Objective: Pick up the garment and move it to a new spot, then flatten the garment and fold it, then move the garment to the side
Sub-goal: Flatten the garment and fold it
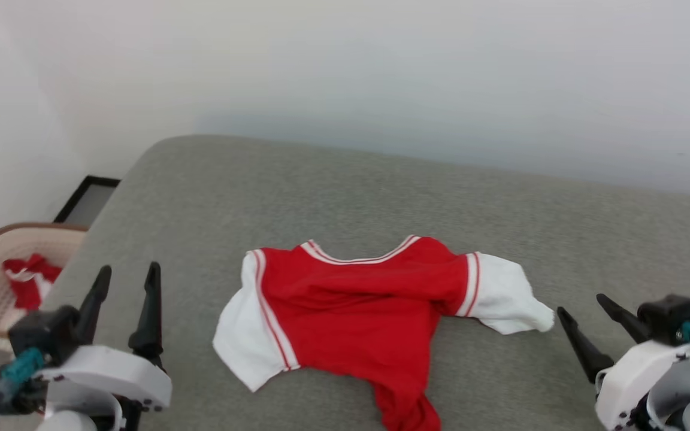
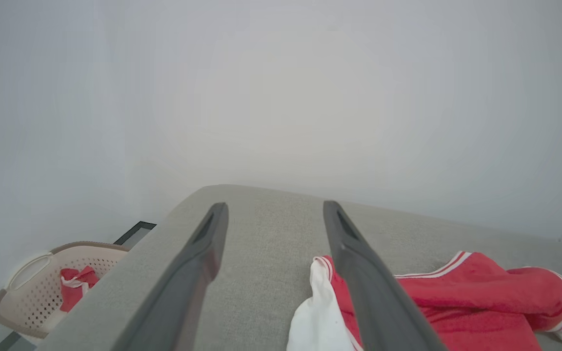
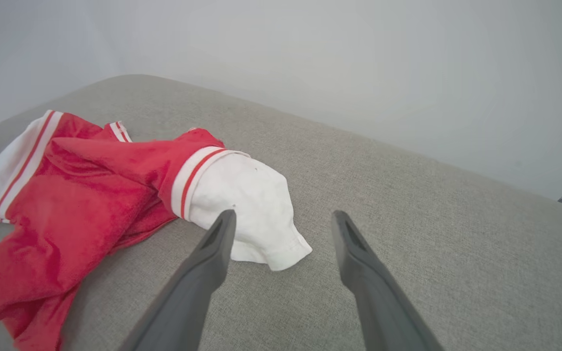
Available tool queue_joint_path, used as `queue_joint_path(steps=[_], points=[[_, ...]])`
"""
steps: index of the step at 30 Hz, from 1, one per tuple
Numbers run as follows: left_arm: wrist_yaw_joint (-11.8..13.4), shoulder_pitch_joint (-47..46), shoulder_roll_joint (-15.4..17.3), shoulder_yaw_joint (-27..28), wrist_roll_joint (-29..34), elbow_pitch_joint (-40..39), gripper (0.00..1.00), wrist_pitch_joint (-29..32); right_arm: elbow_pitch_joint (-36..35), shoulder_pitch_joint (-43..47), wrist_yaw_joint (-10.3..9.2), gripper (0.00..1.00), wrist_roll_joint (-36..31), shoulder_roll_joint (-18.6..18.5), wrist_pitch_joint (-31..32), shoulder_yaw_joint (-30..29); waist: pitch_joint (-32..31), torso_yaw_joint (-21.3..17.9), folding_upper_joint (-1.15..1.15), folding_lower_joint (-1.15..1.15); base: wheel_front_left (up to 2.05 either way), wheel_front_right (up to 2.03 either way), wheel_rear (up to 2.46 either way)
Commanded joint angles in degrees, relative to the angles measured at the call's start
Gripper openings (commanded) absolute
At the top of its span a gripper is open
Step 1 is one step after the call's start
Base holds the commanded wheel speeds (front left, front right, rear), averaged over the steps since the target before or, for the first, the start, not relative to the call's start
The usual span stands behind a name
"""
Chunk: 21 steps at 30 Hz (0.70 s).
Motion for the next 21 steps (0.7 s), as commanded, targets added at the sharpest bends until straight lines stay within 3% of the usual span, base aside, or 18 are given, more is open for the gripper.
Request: queue_joint_path(steps=[1, 8, 14, 21], points=[[0.24, 0.66, -0.08, 0.18, 0.49, -0.34, 1.0, -0.34, 0.38, -0.86, 0.03, 1.0, 1.09, -0.37, 0.49, 0.24, 0.35, 1.91, 0.0, 0.0, 0.0, 0.0, 0.0], [1.24, 2.02, -3.79, 1.64, 1.63, -2.77, 1.0, -2.1, 4.16, -5.87, 0.03, 1.0, 3.05, -3.25, 8.22, 3.05, 3.7, 5.51, 0.0, 0.0, 0.0, 0.0, 0.0], [-0.29, 1.47, -7.11, 2.4, 2.69, -3.04, 1.0, -2.54, 8.57, -9.85, 0.03, 1.0, 5.47, -4.65, 16.28, 5.34, 6.83, 8.07, 0.0, 0.0, 0.0, 0.0, 0.0], [-2.77, 0.36, -10.83, 3.91, 5.3, -3.76, 1.0, -2.56, 13.44, -14.04, 0.03, 1.0, 6.38, -5.79, 18.73, 8.63, 9.93, 10.18, 0.0, 0.0, 0.0, 0.0, 0.0]])
